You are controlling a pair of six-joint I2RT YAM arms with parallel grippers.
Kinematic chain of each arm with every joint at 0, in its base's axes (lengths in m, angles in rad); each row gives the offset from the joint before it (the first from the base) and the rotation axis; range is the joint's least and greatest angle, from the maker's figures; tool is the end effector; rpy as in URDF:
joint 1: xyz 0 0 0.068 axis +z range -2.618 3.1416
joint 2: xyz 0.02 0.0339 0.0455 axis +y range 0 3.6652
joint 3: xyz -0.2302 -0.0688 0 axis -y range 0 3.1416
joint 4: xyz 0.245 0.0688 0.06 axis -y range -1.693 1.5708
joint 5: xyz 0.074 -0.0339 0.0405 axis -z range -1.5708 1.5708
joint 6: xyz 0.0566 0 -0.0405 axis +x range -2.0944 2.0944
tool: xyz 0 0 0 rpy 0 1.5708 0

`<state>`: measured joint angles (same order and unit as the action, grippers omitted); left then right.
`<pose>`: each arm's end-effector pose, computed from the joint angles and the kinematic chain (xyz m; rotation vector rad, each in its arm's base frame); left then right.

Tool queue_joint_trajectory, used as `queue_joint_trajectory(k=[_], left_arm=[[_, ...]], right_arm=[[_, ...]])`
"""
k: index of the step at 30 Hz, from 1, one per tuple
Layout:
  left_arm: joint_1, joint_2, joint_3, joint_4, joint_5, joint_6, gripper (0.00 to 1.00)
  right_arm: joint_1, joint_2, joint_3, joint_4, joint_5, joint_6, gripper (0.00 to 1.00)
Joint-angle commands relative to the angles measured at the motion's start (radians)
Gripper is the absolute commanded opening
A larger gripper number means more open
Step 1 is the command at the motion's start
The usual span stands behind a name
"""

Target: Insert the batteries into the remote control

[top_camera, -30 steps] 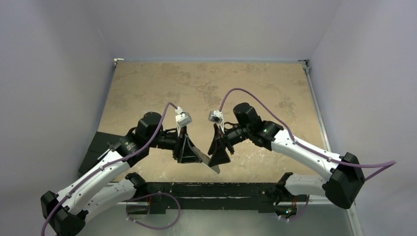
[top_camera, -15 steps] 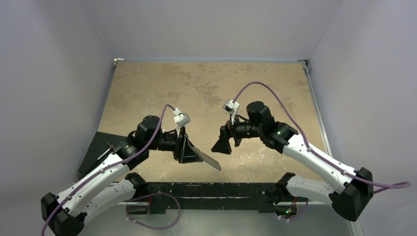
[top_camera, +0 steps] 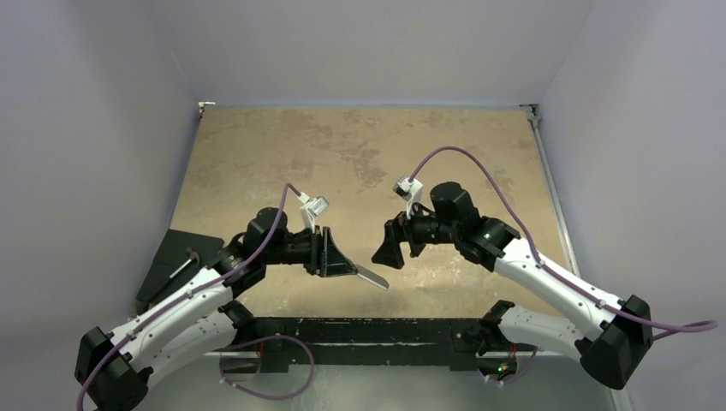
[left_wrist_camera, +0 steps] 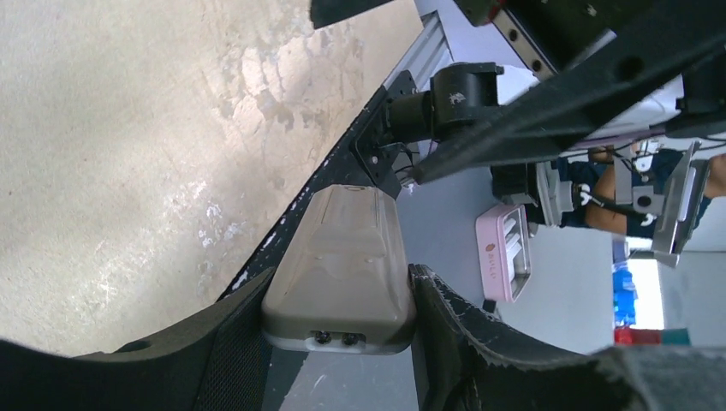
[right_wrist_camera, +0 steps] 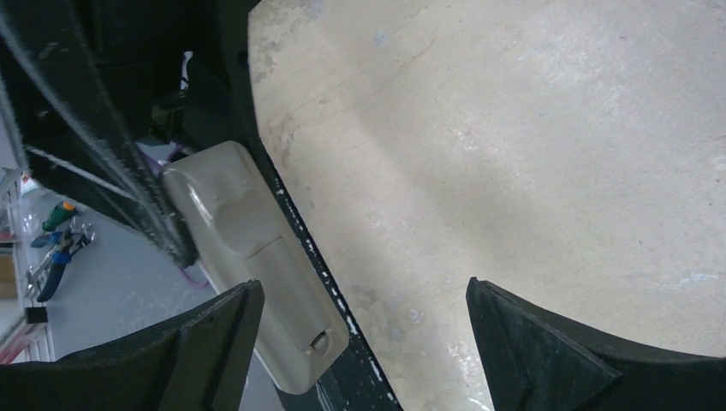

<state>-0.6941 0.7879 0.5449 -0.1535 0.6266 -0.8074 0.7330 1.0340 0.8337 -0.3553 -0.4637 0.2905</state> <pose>0.1482 -0.1665 0.2297 0.3492 2.2251 -1.5210 0.1764 0.1929 0.2556 -0.7792 2.1227 1.0722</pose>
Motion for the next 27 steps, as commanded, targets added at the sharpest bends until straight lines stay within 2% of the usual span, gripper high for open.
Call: queue_joint_trajectory(k=[1,6,11,18,27], left_arm=[[0.001,0.037,0.0,0.084,-0.018,-0.108,0.0],[0.01,0.085,0.003,0.1,0.006,-0.143,0.0],[0.029,0.103,0.003,0.117,0.045,-0.167,0.0],[0.115,0.106,0.001,0.1,0.131,-0.177,0.0],[0.165,0.111,0.001,0.109,0.201,-0.188,0.0]], right_arm=[[0.001,-0.011,0.002,0.006,-0.071,-0.065,0.98],[0.049,-0.032,-0.004,0.035,-0.117,-0.118,0.94],[0.169,-0.048,-0.006,0.044,-0.027,-0.159,0.92],[0.237,-0.03,0.009,-0.012,0.076,-0.188,0.85],[0.265,-0.004,0.029,-0.03,0.184,-0.166,0.66]])
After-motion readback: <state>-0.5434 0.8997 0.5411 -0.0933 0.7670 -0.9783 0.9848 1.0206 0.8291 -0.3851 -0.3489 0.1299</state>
